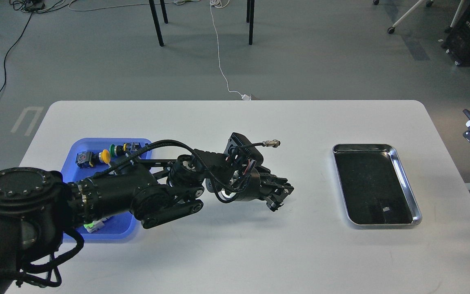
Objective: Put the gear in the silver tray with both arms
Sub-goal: 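Carry the black gear with the left gripper to the table center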
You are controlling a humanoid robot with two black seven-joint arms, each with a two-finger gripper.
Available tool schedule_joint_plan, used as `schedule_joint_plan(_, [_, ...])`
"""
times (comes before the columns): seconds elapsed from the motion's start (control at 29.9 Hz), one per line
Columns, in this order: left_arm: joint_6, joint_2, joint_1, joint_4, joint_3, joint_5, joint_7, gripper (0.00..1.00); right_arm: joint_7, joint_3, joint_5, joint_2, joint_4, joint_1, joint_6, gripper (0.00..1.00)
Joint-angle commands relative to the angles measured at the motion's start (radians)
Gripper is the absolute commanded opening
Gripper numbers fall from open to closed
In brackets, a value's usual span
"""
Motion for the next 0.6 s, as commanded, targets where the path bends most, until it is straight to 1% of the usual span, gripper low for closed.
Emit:
schedule_joint_plan(0.0, [0.0, -0.006, 0.009, 0.034, 0.0, 0.002, 0.002, 0.14, 0.003, 0.0, 0.0, -0.001, 0.003, 0.0, 0.0, 1.0])
schedule_joint_plan(0.23, [0.001, -0.006, 0.014, 0.117, 0.0, 0.002, 0.002, 0.15, 0.003, 0.002, 0.0, 0.001, 0.002, 0.0, 0.0, 1.0])
schedule_joint_plan(0.5, [0.001, -0.006, 0.017, 0.117, 0.003, 0.002, 0.002, 0.17, 0.003, 0.006, 0.0, 0.001, 0.002, 0.0, 0.0, 1.0])
schedule_joint_plan(0.57, [0.001, -0.006, 0.015, 0.115, 0.024, 0.002, 0.0, 0.18, 0.003, 0.008, 0.0, 0.001, 0.0, 0.0, 0.0, 1.0])
